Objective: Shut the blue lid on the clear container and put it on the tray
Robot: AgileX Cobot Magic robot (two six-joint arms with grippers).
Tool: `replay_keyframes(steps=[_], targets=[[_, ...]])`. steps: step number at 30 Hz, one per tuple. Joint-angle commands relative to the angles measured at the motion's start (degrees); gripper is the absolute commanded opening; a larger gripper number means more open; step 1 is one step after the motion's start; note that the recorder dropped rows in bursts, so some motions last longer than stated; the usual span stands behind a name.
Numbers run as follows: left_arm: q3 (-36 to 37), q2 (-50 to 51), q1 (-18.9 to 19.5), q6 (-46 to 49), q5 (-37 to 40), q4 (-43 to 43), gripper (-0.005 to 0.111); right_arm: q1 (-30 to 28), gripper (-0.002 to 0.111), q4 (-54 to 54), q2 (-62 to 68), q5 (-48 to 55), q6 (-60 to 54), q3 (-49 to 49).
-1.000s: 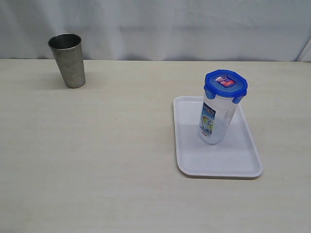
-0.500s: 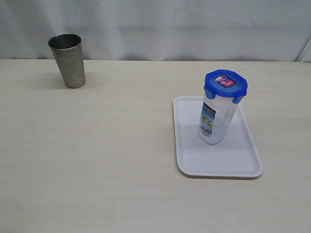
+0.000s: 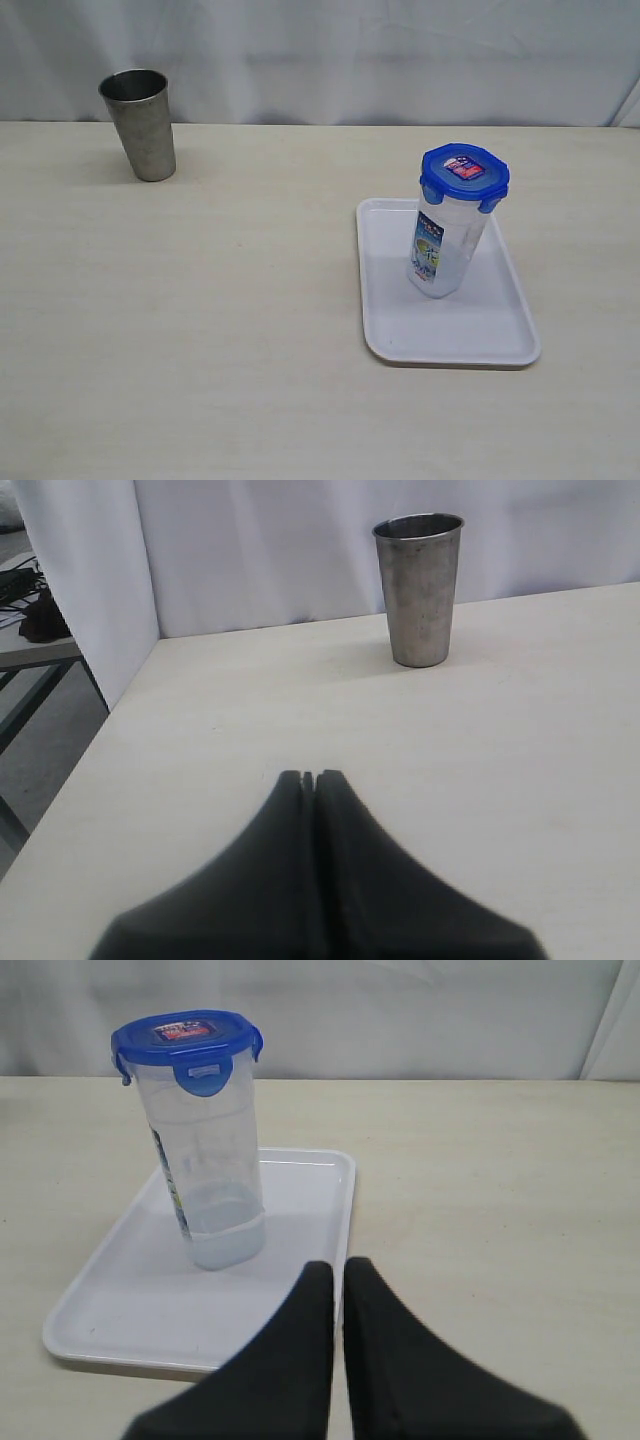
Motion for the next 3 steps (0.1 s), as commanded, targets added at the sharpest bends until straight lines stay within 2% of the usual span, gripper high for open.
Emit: replay_keyframes(steps=[1,3], targets=[[0.2,-0.2,0.1,-0.4,-0.5,0.0,0.0,-0.2,0.004,0.1,-0.2,0.3,0.0,0.1],[0.2,-0.2,0.1,-0.4,-0.5,0.0,0.0,-0.2,0.004,0.1,-0.2,0.3,0.0,0.1]])
